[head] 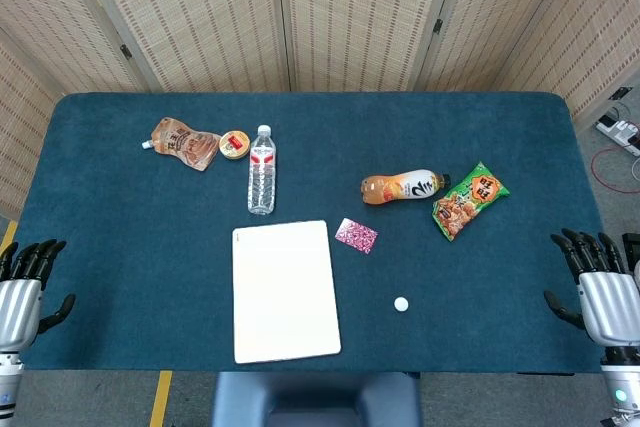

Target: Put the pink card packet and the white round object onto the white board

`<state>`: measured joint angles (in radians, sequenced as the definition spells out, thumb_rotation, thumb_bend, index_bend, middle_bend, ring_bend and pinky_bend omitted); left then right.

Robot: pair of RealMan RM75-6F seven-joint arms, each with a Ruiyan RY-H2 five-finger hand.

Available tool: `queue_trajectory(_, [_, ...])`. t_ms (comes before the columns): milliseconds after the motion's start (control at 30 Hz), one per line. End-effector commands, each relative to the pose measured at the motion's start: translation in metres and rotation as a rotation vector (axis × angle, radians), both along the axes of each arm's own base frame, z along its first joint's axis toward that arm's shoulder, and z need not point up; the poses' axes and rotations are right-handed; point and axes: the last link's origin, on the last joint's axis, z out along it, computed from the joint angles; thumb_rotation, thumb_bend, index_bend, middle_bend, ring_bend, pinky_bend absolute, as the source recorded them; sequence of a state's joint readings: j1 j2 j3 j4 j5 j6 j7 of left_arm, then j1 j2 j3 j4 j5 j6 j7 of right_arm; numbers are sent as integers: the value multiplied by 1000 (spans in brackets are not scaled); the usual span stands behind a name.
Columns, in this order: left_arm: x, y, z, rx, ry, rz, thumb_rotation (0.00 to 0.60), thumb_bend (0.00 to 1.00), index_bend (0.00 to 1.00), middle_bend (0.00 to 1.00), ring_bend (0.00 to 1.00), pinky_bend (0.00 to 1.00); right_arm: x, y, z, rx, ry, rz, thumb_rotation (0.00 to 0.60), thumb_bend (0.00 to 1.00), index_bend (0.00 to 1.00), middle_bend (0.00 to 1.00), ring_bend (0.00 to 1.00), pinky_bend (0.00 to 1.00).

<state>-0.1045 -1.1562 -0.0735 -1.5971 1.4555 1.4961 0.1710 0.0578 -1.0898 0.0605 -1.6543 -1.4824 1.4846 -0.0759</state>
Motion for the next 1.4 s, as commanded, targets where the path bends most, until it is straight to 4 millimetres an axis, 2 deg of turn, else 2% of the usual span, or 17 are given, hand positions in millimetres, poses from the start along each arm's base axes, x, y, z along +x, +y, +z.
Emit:
queue_trajectory(33, [0,1,-1,3,0,2,600,351,161,162,139,0,0,-1,0,1,1,1,600,300,139,144,95,0])
queue_trajectory(533, [3,2,-2,-11,1,-7,600,351,167,162,140,0,4,-5,-4,41,-7,25,600,300,140,146,98,0])
queue_trajectory(767, [1,0,0,-7,-1,-1,600,351,171,162,140,0,15,-19,-9,91,15,70,600,300,146,152,102,0])
queue_trajectory(933, [0,-2,1,-5,-4,2,600,350,175,162,140,0,31,-44,-19,176,61,128,600,300,150,155,102,0])
queue_trajectory(1033, [-1,-4,2,-9,-1,2,600,351,178,162,140,0,45,-65,-28,227,110,184,600,300,150,155,102,0])
queue_trajectory(1300, [-5,-11,7,-3,6,16,600,351,184,162,140,0,83,-129,-66,371,193,295,600,300,154,149,50,0])
queue_trajectory(1400, [-6,-15,9,-1,8,24,600,351,186,162,141,0,97,-147,-82,424,241,326,600,301,154,134,22,0])
